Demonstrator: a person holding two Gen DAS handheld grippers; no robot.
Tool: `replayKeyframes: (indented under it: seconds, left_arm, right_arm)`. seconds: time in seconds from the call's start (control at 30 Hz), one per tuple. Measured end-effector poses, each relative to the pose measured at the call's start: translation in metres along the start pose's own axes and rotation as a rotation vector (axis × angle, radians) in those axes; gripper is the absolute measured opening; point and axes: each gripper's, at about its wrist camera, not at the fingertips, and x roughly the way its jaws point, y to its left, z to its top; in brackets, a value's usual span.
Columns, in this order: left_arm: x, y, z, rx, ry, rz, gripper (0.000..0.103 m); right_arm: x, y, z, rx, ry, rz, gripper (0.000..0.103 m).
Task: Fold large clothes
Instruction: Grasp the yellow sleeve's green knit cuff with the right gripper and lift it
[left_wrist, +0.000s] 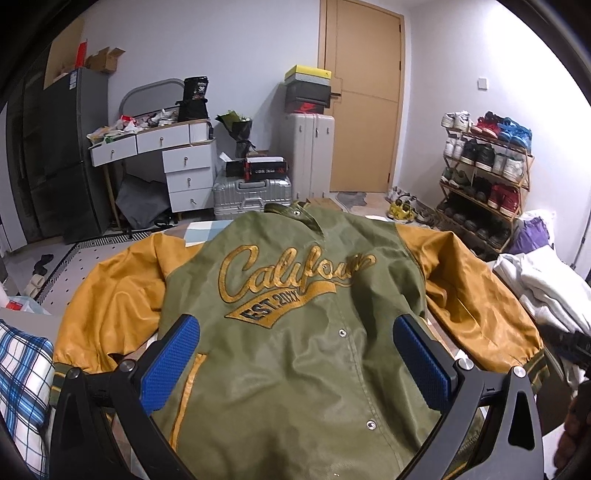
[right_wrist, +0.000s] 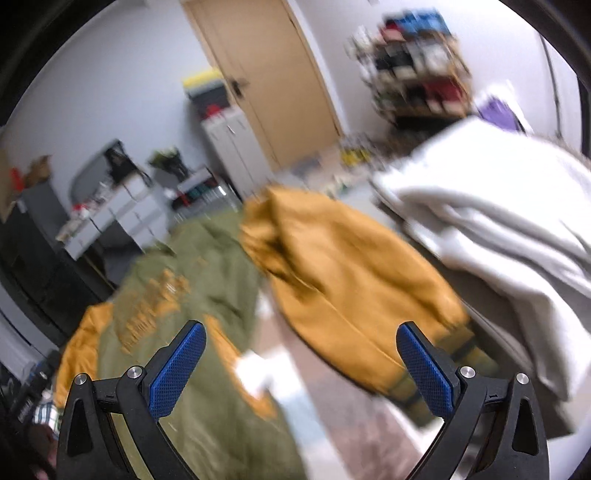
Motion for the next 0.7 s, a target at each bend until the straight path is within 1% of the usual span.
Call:
replayKeyframes:
  seconds: [0.07, 0.13, 0.2, 0.3, 0.33, 0.4, 0.43, 0.47, 0.5, 0.57, 0.6, 0.63, 0.67, 0.7]
  left_arm:
    - [0.001, -0.001, 0.000, 0.006, 0.004, 0.000, 0.102]
    - [0.002, -0.002, 0.000, 0.009, 0.010, -0.005, 0.102]
    - [0.003, -0.003, 0.000, 0.011, 0.016, -0.006, 0.102]
    - [0.005, -0.006, -0.003, 0.026, 0.023, 0.006, 0.102]
    - [0.005, -0.006, -0.003, 0.031, 0.025, 0.012, 0.102]
    - [0.007, -0.007, -0.004, 0.044, 0.032, 0.012, 0.102]
    - [0.008, -0.008, -0.005, 0.049, 0.037, 0.013, 0.102]
    - [0.009, -0.008, -0.005, 0.050, 0.041, 0.013, 0.102]
    - [0.009, -0.008, -0.006, 0.051, 0.045, 0.014, 0.102]
    - [0.010, -0.008, -0.007, 0.051, 0.054, 0.014, 0.102]
    - [0.011, -0.008, -0.007, 0.052, 0.057, 0.014, 0.102]
    - [0.011, -0.008, -0.007, 0.053, 0.059, 0.015, 0.102]
    - [0.011, -0.008, -0.007, 0.056, 0.060, 0.017, 0.102]
    - [0.012, -0.008, -0.007, 0.059, 0.061, 0.020, 0.102]
  right_arm:
    - [0.000, -0.023, -0.003, 0.043, 0.079, -0.018, 0.103]
    - [-0.001, -0.049, -0.010, 0.112, 0.131, -0.021, 0.103]
    - [0.005, -0.065, -0.018, 0.127, 0.198, -0.030, 0.103]
    - [0.018, -0.079, -0.029, 0.151, 0.263, -0.029, 0.101]
    - [0.023, -0.082, -0.030, 0.167, 0.285, -0.033, 0.094]
    - [0.035, -0.088, -0.034, 0.197, 0.325, -0.022, 0.087]
    - [0.040, -0.090, -0.034, 0.198, 0.332, -0.019, 0.085]
    - [0.045, -0.091, -0.034, 0.194, 0.339, -0.029, 0.085]
    - [0.044, -0.089, -0.032, 0.167, 0.300, -0.054, 0.081]
    - [0.048, -0.084, -0.028, 0.121, 0.284, -0.114, 0.072]
    - [0.047, -0.083, -0.029, 0.108, 0.277, -0.131, 0.058]
    - [0.048, -0.082, -0.028, 0.101, 0.273, -0.117, 0.039]
    - [0.049, -0.078, -0.026, 0.079, 0.267, -0.097, 0.029]
    - [0.046, -0.071, -0.024, 0.029, 0.238, -0.109, 0.017]
